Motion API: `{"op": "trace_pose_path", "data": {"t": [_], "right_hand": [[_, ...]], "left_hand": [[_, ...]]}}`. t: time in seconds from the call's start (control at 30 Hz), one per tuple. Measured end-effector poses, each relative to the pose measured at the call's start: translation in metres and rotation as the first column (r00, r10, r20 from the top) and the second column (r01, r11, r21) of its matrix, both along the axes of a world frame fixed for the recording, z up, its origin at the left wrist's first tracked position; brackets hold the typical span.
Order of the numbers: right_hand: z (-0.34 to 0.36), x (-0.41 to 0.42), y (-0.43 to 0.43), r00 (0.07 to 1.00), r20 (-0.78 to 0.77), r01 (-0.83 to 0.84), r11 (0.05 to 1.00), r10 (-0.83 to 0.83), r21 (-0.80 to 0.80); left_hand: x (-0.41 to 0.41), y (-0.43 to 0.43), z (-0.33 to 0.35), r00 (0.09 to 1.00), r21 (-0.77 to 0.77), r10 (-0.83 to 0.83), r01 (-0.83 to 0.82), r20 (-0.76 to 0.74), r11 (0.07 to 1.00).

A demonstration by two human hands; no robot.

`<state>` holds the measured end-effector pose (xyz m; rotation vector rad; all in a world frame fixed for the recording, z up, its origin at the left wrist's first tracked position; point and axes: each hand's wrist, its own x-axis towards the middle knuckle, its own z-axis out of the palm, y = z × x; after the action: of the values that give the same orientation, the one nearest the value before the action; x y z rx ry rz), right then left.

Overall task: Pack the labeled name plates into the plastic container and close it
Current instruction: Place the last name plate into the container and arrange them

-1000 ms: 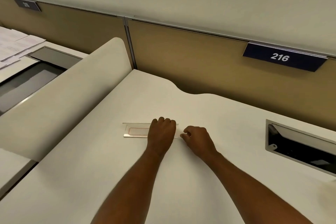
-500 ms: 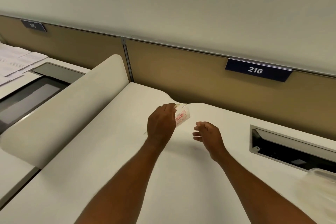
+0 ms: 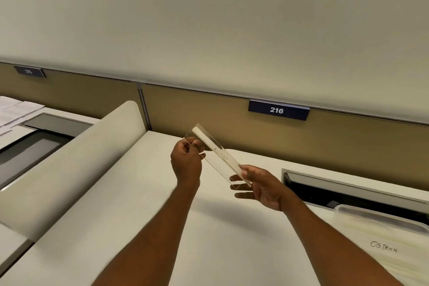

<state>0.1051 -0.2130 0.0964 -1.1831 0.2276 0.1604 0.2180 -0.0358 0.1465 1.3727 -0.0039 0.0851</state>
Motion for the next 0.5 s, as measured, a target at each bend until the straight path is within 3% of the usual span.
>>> {"op": "trace_pose_path", "data": {"t": [0.13, 0.37, 0.5], "right_hand": [[0.02, -0.017, -0.005, 0.999, 0.026, 0.024, 0.998, -0.026, 0.055], [0.038, -0.038, -0.024, 0.993, 0.072, 0.093, 0.994, -0.089, -0.055], [0.045, -0.052, -0.038, 0.985, 0.107, 0.149, 0.979, -0.135, -0.136]], "left_hand": [[-0.013, 0.001, 0.003, 0.991, -0.144, -0.062, 0.045, -0.115, 0.989], [-0.023, 0.008, 0.01, 0.989, -0.055, -0.027, 0.019, -0.147, 0.998], [-0.032, 0.007, 0.018, 0.981, -0.044, -0.119, 0.114, -0.15, 0.993]]}}
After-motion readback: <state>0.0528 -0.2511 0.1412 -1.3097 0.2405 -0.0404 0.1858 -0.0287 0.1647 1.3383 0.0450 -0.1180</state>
